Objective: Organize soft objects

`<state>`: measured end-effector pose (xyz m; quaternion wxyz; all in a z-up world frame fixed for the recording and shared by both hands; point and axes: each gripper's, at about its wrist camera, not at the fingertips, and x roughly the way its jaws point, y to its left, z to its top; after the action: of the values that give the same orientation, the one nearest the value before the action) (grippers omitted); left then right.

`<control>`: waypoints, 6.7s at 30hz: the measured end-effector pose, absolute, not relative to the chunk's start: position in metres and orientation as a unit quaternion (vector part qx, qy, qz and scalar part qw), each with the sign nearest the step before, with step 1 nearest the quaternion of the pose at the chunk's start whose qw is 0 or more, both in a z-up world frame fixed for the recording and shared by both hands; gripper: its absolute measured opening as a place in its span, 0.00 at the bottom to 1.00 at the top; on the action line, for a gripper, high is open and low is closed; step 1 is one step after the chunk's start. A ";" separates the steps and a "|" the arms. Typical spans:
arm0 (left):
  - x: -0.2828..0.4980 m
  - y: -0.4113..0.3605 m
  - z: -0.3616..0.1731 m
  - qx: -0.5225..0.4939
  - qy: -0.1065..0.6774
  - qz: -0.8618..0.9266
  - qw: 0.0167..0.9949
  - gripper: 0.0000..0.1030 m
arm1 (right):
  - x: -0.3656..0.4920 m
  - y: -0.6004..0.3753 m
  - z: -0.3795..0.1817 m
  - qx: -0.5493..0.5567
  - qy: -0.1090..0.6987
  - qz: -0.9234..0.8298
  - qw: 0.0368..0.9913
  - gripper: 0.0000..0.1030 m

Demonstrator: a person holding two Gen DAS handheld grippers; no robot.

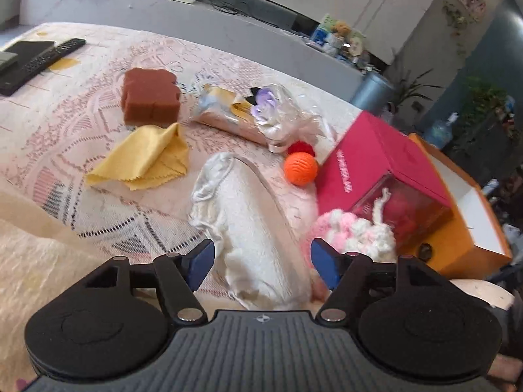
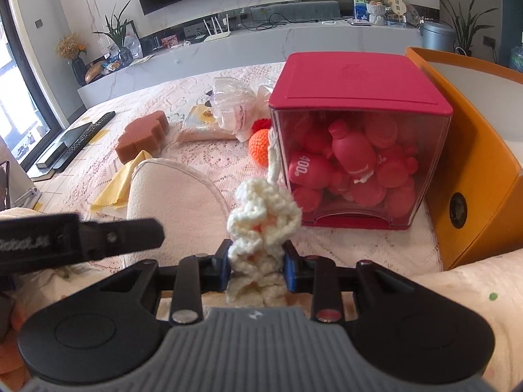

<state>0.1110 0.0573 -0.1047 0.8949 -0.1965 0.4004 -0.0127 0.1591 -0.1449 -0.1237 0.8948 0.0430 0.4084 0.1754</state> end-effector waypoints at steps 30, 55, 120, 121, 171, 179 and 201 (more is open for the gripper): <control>0.089 0.039 -0.072 -0.157 0.368 -0.009 0.917 0.16 | 0.137 -0.165 -0.079 0.057 0.362 0.180 0.913 0.26; 0.147 -0.102 0.027 -0.058 0.312 -0.199 0.927 0.15 | 0.135 -0.323 0.027 0.065 0.274 0.094 0.955 0.26; 0.290 -0.219 -0.043 0.039 0.454 -0.222 0.862 0.71 | 0.319 -0.439 -0.066 -0.036 0.503 -0.007 0.864 0.75; 0.286 -0.219 -0.039 0.042 0.448 -0.222 0.865 0.71 | 0.316 -0.436 -0.062 -0.043 0.497 -0.008 0.866 0.76; 0.093 0.087 -0.061 -0.050 0.380 -0.036 0.923 0.65 | 0.122 -0.136 -0.059 -0.083 0.317 0.185 0.927 0.56; 0.139 0.113 -0.065 -0.049 0.397 -0.015 0.917 0.65 | 0.163 -0.085 -0.075 -0.152 0.310 0.212 0.914 0.56; 0.168 0.199 -0.105 -0.225 0.439 0.094 0.865 0.45 | 0.239 0.008 -0.117 -0.073 0.359 0.309 0.878 0.50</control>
<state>0.1683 0.1994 -0.1045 0.8650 -0.2250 0.4385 0.0938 0.2392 0.0078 -0.1166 0.8778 -0.0725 0.3588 0.3090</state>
